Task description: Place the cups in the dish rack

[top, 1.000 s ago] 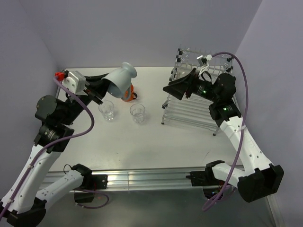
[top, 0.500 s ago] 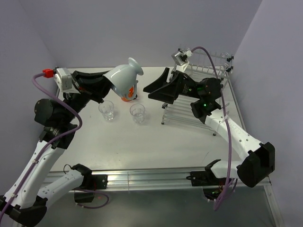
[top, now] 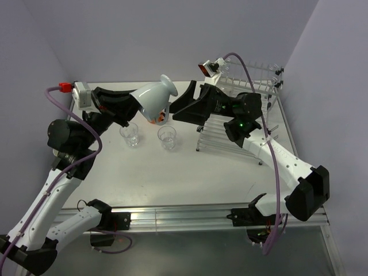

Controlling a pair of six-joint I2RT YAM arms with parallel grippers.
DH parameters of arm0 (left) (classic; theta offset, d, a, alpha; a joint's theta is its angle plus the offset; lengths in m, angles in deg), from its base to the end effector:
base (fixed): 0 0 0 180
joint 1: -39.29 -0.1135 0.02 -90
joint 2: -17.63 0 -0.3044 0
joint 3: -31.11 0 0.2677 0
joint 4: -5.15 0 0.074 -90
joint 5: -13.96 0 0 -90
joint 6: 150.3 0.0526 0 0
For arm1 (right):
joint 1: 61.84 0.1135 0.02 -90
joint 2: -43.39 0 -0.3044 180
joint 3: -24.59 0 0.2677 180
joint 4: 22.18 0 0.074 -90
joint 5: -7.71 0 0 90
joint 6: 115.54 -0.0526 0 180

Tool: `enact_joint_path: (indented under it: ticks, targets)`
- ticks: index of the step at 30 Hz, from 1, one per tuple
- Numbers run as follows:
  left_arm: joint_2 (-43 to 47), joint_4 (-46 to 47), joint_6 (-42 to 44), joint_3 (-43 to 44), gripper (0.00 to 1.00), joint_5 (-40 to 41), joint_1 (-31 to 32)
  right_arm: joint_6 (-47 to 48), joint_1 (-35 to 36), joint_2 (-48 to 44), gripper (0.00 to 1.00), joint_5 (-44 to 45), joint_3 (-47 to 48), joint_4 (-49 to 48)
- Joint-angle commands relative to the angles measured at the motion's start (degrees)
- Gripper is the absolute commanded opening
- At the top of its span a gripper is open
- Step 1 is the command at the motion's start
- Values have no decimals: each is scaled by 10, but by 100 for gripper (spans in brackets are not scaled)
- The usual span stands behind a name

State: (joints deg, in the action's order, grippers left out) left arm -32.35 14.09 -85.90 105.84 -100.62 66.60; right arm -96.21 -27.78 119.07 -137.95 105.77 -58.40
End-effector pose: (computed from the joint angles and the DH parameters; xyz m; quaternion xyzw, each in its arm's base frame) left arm 0.1399 -0.0969 0.5263 0.1945 0.4582 -0.4737 0.7265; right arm 0.2147 0.1976 0.5031 -0.2909 0.4772 0.7557 0.3416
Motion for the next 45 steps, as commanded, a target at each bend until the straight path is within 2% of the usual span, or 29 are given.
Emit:
enact_joint_path:
  ticks: [1,5,16,33,36,39,40,41,44,45]
  targets:
    - [9,60,5,4,0,17,-2,3,10,6,87,20,23,6]
    - [11,56,20,3,0,6,-2,9,17,12,77,32,30,36]
    - [12,45,46,-10,0,-8,2,18,44,16,69,27,28,36]
    - [8,37,55,-20,0,-14,10,28,58,25,44,20,38,42]
    - [7,38,54,-19,0,-17,10,28,58,25,37,20,38,39]
    - [6,38,53,-22,0,-15,13,29,58,24,19,18,37,38]
    - [5,38,54,-23,0,-13,13,34,58,24,5,19,37,40]
    - [6,38,53,-24,0,-10,13,37,58,23,0,19,37,44]
    - [3,33,56,-27,7,2,13,39,57,21,0,20,31,47]
    - [3,32,57,-29,14,3,13,39,56,18,0,20,26,47]
